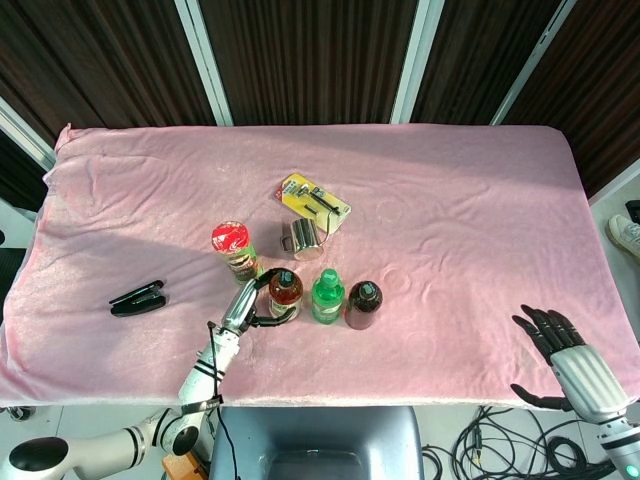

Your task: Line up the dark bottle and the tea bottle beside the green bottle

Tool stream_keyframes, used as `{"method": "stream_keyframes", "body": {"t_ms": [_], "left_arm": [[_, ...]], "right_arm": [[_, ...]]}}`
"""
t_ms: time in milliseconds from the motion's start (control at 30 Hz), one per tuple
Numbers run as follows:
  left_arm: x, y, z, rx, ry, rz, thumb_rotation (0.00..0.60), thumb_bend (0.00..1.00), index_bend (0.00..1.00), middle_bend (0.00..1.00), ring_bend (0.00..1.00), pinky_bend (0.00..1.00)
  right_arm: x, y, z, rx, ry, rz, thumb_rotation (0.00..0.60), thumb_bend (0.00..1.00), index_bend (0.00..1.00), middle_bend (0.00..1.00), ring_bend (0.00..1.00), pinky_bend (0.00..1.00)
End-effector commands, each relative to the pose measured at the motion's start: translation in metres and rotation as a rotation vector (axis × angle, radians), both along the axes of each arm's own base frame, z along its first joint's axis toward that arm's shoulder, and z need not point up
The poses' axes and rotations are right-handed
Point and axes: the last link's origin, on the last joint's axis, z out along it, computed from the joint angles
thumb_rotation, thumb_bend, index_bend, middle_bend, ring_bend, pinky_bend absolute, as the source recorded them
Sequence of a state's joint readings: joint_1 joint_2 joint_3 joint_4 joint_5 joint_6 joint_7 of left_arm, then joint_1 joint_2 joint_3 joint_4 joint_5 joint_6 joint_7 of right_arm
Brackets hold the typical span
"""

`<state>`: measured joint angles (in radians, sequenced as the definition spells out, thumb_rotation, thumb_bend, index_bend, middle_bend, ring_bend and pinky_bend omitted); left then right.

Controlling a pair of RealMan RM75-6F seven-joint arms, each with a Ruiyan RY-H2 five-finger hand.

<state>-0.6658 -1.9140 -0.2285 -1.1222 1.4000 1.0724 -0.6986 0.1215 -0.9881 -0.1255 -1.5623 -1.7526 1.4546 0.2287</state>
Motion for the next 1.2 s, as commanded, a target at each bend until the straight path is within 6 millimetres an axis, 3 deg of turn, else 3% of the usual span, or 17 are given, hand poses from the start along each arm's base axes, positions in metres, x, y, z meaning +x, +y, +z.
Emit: {"method": "stream_keyframes", "body": {"t_ms": [33, 300, 467, 767, 1033, 1200], "left_arm": [[-0.001, -0.001, -0.002, -0.019, -0.002, -0.001, 0.6, 0.56, 0.58, 0.58, 0.35, 0.26], [-0.004, -0.006, -0.003, -0.051, 0.016, -0.029, 0.6, 0.54, 0.52, 0.5, 0.28, 0.17], [-0.007, -0.006, -0.003, -0.071, 0.031, -0.034, 0.6, 0.49, 0.45, 0.33, 0.16, 0.08], [-0.013, -0.006, -0.001, -0.075, 0.043, -0.034, 0.6, 0.44, 0.28, 0.16, 0.01, 0.0], [-0.02, -0.012, 0.008, -0.029, 0.115, -0.101, 0.6, 0.4, 0.13, 0.08, 0.0, 0.0], [-0.033, -0.016, 0.028, 0.076, 0.18, -0.121, 0.6, 0.35, 0.03, 0.04, 0.0, 0.0]], "right_arm": [[0.0, 0.0, 0.0, 0.0, -0.001, 0.0, 0.6, 0.33, 0.0, 0.0, 0.0, 0.11], [0.0, 0.001, 0.0, 0.002, -0.001, 0.003, 0.6, 0.33, 0.0, 0.0, 0.0, 0.11], [0.001, 0.001, -0.001, 0.007, 0.001, 0.005, 0.6, 0.33, 0.0, 0.0, 0.0, 0.11], [0.002, 0.001, -0.002, 0.009, 0.003, 0.005, 0.6, 0.33, 0.0, 0.0, 0.0, 0.11], [0.002, 0.001, -0.003, 0.01, 0.008, 0.008, 0.6, 0.33, 0.0, 0.0, 0.0, 0.11], [0.003, 0.002, -0.003, 0.01, 0.012, 0.011, 0.6, 0.33, 0.0, 0.0, 0.0, 0.11]]}}
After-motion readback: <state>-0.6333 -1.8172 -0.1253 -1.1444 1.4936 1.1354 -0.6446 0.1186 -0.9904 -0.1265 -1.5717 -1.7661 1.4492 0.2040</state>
